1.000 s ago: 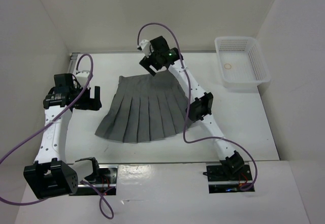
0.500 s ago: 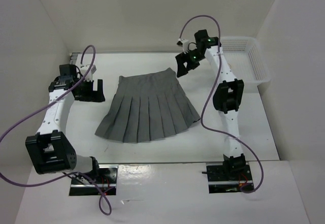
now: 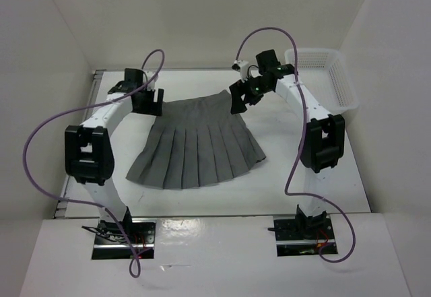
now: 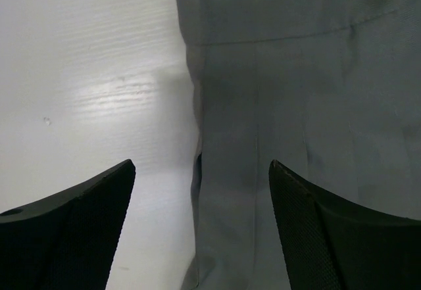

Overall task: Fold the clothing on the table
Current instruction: Flatten the skirt out

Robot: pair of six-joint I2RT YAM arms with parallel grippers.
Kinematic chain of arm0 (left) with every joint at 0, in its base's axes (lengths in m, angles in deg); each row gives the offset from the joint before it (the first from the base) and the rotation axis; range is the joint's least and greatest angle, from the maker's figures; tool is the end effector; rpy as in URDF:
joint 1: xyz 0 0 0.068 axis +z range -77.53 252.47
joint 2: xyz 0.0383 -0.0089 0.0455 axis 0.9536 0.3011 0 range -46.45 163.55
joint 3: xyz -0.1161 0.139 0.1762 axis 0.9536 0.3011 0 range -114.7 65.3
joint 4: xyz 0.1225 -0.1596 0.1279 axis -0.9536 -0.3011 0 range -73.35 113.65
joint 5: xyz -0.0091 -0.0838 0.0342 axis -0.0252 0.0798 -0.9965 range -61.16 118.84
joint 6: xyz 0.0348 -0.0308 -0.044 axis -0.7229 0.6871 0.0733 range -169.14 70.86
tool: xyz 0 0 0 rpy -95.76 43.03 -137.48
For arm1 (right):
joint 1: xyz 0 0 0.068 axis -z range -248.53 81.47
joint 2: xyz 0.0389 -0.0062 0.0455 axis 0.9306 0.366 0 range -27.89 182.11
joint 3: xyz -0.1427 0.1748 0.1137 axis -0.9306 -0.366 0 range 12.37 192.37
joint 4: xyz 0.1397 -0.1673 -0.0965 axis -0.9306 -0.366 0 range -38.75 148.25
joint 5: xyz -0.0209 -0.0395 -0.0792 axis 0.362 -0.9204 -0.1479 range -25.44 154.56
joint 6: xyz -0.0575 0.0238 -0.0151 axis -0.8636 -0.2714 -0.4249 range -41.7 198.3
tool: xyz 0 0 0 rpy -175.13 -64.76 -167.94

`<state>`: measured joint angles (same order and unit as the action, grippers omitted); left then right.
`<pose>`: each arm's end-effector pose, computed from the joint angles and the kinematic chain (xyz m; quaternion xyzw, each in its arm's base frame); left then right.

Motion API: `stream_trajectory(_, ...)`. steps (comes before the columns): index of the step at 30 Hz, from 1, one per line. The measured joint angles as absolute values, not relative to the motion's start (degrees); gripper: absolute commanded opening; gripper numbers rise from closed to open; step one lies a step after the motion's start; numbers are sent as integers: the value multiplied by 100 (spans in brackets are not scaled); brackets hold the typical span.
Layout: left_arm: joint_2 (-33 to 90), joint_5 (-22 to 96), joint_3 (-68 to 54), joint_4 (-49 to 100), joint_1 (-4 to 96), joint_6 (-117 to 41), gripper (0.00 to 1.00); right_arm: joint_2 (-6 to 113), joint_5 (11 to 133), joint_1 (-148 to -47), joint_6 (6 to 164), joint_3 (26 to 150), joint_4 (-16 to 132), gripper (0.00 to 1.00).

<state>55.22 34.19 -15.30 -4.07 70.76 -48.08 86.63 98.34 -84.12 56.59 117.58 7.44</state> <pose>0.3773 -0.0161 0.2356 0.0217 0.9349 -0.0521 0.3504 0.3830 0.1355 0.2584 -0.3667 0.8520 0.2672 0.2613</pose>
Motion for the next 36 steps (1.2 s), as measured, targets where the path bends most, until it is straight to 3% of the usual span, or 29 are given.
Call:
stream_trajectory(7,6606,2538,-2140,-176,6407,-4417,76,8333,9368,-8345,5718,11530,1026,94)
stream_trajectory(15,7288,1825,-2979,-47,6341,-4277,74,8289,9032,-8323,5724,11167,1072,94)
stream_trajectory(30,7846,1821,-3399,-55,6357,-4325,71,8125,8955,-8196,5724,11159,1107,94)
stream_trajectory(36,8005,1828,-3473,-53,6357,-4443,64,8125,8955,-8176,5724,11159,1109,94)
